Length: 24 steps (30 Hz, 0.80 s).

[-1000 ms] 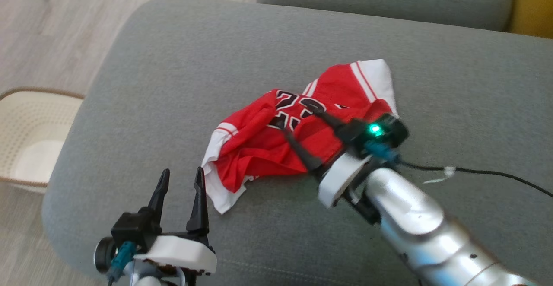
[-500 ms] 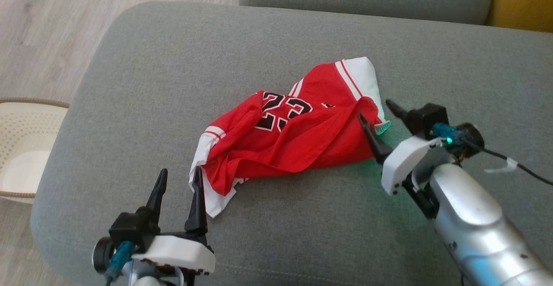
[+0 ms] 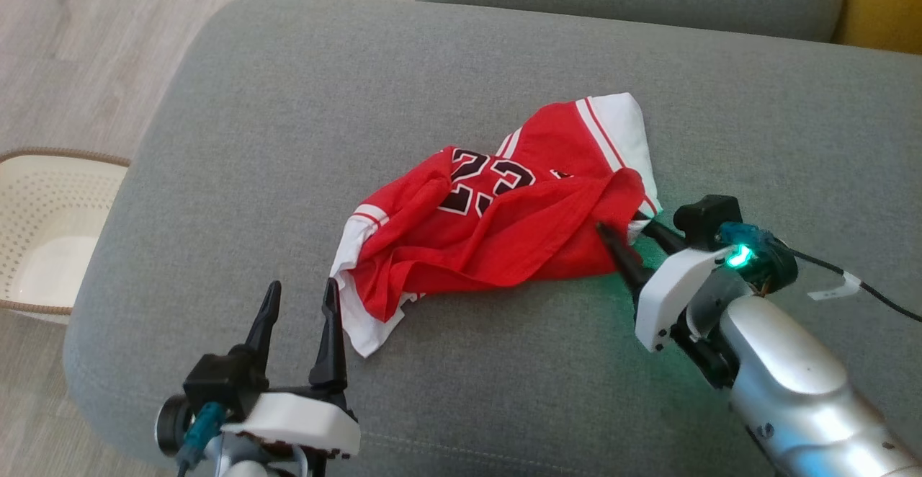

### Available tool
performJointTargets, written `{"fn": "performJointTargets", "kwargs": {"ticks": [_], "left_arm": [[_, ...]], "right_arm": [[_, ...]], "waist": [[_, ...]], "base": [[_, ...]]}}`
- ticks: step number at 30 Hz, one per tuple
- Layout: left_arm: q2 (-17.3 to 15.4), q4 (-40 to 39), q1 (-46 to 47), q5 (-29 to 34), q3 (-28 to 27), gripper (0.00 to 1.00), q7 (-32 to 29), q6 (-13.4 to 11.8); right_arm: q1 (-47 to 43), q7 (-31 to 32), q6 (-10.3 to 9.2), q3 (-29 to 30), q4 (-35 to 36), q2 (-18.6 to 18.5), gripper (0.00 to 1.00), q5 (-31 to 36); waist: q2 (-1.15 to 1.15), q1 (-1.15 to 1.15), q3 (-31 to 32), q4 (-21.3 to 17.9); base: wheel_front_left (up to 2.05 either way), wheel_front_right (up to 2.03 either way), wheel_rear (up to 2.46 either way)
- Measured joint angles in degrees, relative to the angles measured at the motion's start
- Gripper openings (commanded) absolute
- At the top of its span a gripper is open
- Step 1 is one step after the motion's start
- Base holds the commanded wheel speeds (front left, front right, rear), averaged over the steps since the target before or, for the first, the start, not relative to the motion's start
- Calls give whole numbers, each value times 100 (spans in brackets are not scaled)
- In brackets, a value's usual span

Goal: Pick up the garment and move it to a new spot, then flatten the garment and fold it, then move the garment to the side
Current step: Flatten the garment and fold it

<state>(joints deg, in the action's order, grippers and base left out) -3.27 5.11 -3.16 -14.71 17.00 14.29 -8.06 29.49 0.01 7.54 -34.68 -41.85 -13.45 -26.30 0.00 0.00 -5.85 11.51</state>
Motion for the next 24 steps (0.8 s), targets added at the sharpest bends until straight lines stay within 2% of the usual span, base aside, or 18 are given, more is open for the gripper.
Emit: {"fn": "performJointTargets", "kwargs": {"ticks": [1,5,8,13,19,20,21,22,23,24], "left_arm": [[0,0,0,0,-2,100,0,0],[1,0,-1,0,-20,100,0,0],[2,0,-4,1,-27,100,0,0],[3,0,-10,2,-27,100,1,2],[4,-2,-23,11,-18,100,1,7],[4,-3,-23,25,-15,100,1,7],[4,-3,-23,48,-14,100,1,7],[5,-4,-23,51,-8,100,1,8],[5,-4,-23,51,4,100,1,8],[5,-4,-23,51,21,100,1,8]], "right_arm": [[4,-26,0,-35,12,0,0,-18],[109,-349,0,-29,-5,-107,0,-30],[307,-667,0,213,-196,-269,0,133],[705,-1125,0,921,-606,-519,0,740],[861,-1372,0,1916,-1009,-799,0,1539],[861,-1374,0,2062,-1077,-824,17,1664],[859,-1383,0,2162,-1141,-842,40,1786],[856,-1399,0,2275,-1238,-844,79,1914],[848,-1415,0,2384,-1373,-835,100,2002],[829,-1415,0,2469,-1505,-815,100,2050]], "waist": [[0,0,8,9],[0,0,44,7],[0,0,78,-40],[0,0,129,-170],[0,0,147,-367],[0,0,143,-406],[0,0,137,-444],[0,0,130,-483],[0,0,123,-522],[0,0,114,-559]], "base": [[0,0,0],[0,0,0],[0,0,0],[0,0,0],[0,0,0],[0,0,0],[0,0,0],[0,0,0],[0,0,0],[0,0,0]]}}
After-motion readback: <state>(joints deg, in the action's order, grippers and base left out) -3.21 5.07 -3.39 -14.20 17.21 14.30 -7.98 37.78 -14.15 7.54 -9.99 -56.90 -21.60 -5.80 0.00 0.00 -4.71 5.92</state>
